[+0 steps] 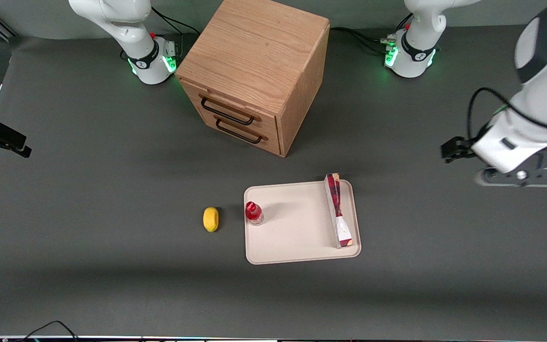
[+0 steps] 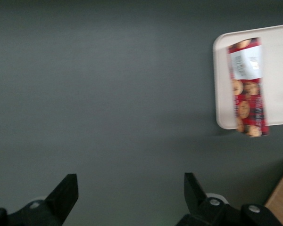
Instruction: Place red cookie box on tray
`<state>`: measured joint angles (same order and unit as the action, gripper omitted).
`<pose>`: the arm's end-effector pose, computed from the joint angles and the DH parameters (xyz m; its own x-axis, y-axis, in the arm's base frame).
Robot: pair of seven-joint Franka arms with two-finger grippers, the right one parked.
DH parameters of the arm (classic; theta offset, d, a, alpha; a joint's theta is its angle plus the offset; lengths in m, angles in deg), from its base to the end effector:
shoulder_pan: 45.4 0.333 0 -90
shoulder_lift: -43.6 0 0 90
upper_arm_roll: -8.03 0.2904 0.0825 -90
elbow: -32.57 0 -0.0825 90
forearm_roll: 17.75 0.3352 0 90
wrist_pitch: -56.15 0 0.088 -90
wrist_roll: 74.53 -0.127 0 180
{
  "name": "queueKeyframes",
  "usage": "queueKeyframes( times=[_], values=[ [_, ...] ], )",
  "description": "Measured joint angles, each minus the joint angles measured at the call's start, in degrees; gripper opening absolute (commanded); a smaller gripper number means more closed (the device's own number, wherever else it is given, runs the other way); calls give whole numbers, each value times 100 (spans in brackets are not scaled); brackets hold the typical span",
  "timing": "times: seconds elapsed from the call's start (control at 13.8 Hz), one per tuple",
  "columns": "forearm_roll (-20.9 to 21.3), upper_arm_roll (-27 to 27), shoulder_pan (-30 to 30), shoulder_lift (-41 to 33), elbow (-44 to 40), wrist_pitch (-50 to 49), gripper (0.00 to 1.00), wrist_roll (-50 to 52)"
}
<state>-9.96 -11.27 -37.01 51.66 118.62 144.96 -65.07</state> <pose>0.5327 -0.0735 0.5370 0.9974 -0.0235 -0.0686 -0.0305 -0.9943 -0.1019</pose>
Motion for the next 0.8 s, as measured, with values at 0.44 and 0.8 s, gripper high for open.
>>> queueKeyframes(
  times=[0.44, 0.8],
  values=[
    [-362, 1045, -566, -793, 1470, 1112, 100, -405],
    [-568, 1046, -710, -816, 1387, 1150, 100, -404]
  ],
)
